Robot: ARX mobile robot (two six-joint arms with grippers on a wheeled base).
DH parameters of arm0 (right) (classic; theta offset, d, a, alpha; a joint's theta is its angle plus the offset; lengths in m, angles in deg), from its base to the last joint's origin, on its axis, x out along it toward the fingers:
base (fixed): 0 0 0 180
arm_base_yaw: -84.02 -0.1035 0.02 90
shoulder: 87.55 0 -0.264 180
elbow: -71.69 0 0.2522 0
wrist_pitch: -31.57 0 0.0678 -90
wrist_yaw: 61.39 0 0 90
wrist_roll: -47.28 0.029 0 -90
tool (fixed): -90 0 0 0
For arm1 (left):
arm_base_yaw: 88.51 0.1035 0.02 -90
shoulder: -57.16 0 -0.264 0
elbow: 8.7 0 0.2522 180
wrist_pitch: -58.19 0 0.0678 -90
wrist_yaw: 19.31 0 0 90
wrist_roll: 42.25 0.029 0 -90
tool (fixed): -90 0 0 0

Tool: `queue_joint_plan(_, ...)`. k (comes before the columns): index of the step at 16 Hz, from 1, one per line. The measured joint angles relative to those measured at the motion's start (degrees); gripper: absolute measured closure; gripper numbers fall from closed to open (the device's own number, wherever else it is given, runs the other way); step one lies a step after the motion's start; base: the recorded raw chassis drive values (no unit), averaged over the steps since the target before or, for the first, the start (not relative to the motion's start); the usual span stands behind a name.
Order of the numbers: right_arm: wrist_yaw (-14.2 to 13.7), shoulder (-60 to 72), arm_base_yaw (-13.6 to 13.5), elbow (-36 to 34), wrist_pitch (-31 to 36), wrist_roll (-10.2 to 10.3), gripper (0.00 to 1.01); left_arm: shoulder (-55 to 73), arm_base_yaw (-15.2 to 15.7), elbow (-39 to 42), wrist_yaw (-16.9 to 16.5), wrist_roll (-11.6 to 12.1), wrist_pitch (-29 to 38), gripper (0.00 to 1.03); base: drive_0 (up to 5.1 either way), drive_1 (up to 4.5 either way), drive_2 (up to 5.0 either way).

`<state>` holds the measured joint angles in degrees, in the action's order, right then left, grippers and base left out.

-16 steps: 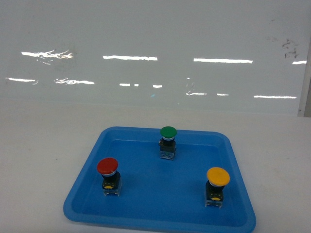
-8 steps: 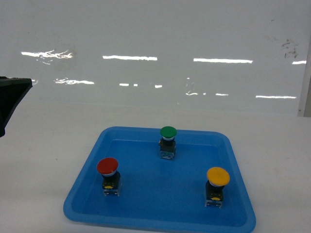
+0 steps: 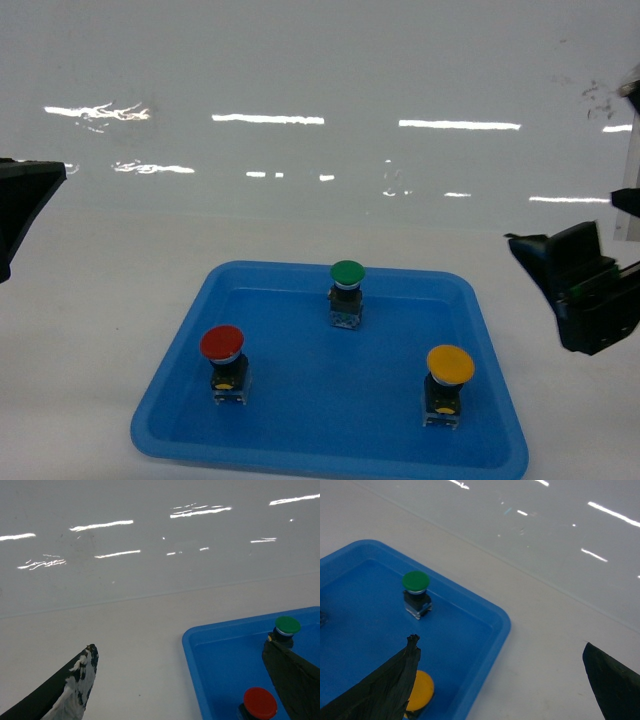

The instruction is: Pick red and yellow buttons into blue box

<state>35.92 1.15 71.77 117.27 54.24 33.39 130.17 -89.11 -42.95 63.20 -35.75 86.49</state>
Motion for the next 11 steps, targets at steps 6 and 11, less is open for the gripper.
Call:
queue_joint_plan(6,0.2,13.2,-2.4,5.3,0.3,1.2,0.03,0.0,0.0,0.0,0.0,0.0,0.0,0.05,0.0,0.0,0.0)
queue_joint_plan(11,2.3,17.2,-4.8,6.3,-0.4,2.1,0.03,0.0,0.0,0.0,0.0,0.0,0.0,0.05,0.0,0.0,0.0)
